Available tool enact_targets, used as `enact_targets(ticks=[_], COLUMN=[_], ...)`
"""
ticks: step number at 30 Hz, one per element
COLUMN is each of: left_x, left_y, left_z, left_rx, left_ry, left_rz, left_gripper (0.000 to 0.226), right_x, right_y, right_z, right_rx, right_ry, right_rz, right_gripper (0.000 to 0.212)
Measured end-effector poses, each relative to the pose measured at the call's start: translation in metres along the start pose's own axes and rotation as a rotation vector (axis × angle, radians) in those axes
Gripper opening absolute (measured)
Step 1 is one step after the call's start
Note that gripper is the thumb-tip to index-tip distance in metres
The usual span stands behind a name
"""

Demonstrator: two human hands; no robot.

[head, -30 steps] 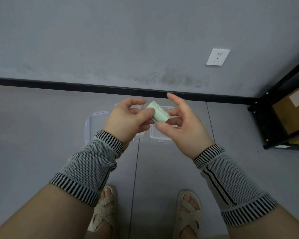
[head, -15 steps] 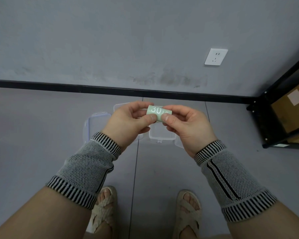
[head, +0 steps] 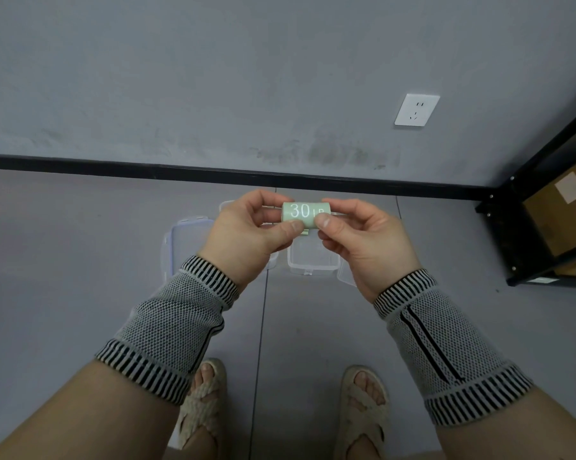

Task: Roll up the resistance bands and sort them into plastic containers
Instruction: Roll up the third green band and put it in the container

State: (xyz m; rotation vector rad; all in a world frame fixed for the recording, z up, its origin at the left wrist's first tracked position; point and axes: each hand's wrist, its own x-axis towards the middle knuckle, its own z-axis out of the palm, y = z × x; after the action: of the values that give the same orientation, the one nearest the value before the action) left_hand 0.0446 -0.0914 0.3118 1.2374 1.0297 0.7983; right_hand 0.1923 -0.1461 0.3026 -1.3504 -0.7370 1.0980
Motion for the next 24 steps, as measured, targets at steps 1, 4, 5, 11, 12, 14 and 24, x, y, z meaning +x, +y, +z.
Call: enact_targets(ticks=[1,4,5,11,12,14,24], left_x=[0.0,-0.001,-0.001,-0.006,-0.008,-0.014,-0.05], left_y=[0.0,0.0,0.001,0.01,0.012,0.016,0.03], left_z=[0.0,0.0,0.001,0.005,0.005,0.006,0.002], left_rx=[-0.001,0.0,-0.003,-0.026,-0.025,-0.025,-0.048], left_ry=[0.001,0.007,0.007,-0.004,-0.003,0.002,0.002], left_rz=[0.002,0.011,0.013,0.026,0.036,0.047,0.051], left_gripper=[0.023,0.022,0.021,0.018,0.018,0.018,0.017], right_x=[0.0,-0.001,-0.002,-0.008,-0.01,-0.014,-0.041], right_y=[-0.001,-0.001,-0.001,-0.011,-0.013,-0.019,-0.034], right_z=[0.0,0.001,0.003,0.007,0.007,0.006,0.01], right_rx=[-0.011,-0.023,-0.012,0.047,0.034,0.018,0.051], right_ry=[0.007,0.034,0.045,0.041,0.033,0.023,0.044], right_rz=[-0.013,-0.025,-0.017,0.011,0.007,0.012,-0.02], right_gripper=[0.019,0.02,0.022,0.027,0.026,0.025,0.015])
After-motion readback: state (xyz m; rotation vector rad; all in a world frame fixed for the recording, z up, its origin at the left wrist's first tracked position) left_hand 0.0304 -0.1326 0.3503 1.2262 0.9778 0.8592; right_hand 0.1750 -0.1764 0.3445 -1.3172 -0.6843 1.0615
